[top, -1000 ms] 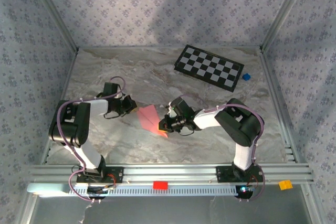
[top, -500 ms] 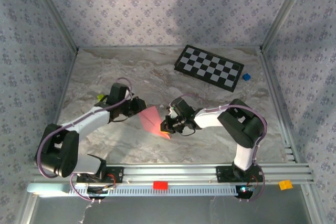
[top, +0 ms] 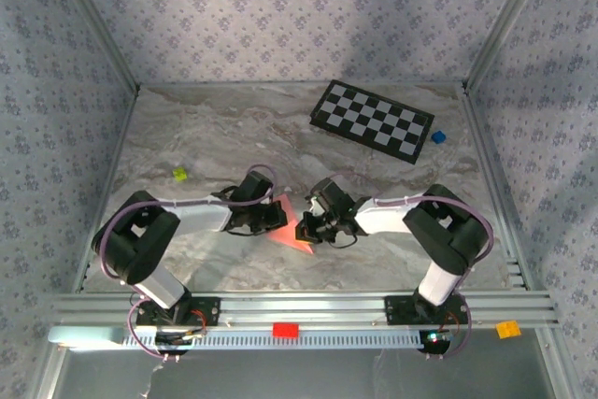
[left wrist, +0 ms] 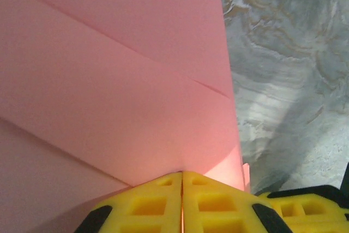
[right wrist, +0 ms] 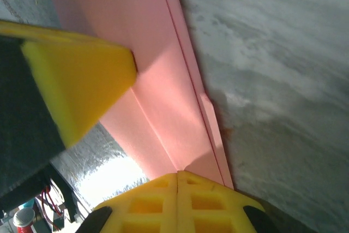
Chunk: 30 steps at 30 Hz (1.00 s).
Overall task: Fold a paper plane with a square sheet of paper (pick it up from the middle)
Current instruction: Fourth fold the wing at the center of the table, then turn over the paper at the center of the table.
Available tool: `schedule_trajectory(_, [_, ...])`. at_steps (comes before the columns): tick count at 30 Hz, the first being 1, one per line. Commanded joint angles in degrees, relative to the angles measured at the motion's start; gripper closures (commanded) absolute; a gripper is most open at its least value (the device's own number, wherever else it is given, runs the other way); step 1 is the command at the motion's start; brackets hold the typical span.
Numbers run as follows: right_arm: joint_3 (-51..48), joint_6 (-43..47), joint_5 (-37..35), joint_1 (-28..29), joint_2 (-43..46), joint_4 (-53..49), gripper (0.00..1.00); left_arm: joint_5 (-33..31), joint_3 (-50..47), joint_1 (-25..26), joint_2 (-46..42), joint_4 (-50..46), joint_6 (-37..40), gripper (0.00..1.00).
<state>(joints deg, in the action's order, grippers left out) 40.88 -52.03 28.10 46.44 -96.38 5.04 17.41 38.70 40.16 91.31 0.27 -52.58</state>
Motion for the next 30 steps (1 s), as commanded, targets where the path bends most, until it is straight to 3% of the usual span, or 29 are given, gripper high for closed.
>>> schedule_trajectory(1, [-0.97,0.62,-1.52,0.12,3.9,-3.67,0.97,-2.38,0.51,0.26,1.6,-0.21,-0.63,0.94])
schedule_trajectory(12, [-6.89,-5.71,-7.33,0.28,15.76,-9.28,0.75,-1.76,-2.67,0.18,1.56,2.69,-2.57,0.96])
schedule_trajectory(19, [-9.02,-10.51,-5.07,0.38,16.26,-5.85,0.61,-0.98,-2.58,0.1,1.63,2.94,-3.37,0.96])
schedule_trajectory(24, [-9.44,-12.43,-5.31,0.89,15.54,-4.91,0.6,-0.98,-2.6,0.05,1.42,2.63,-3.5,0.96])
schedule_trajectory(30, [-9.69,-12.9,-4.09,1.46,13.1,-4.11,0.64,-0.97,-2.5,-0.01,1.53,2.71,-3.7,0.96])
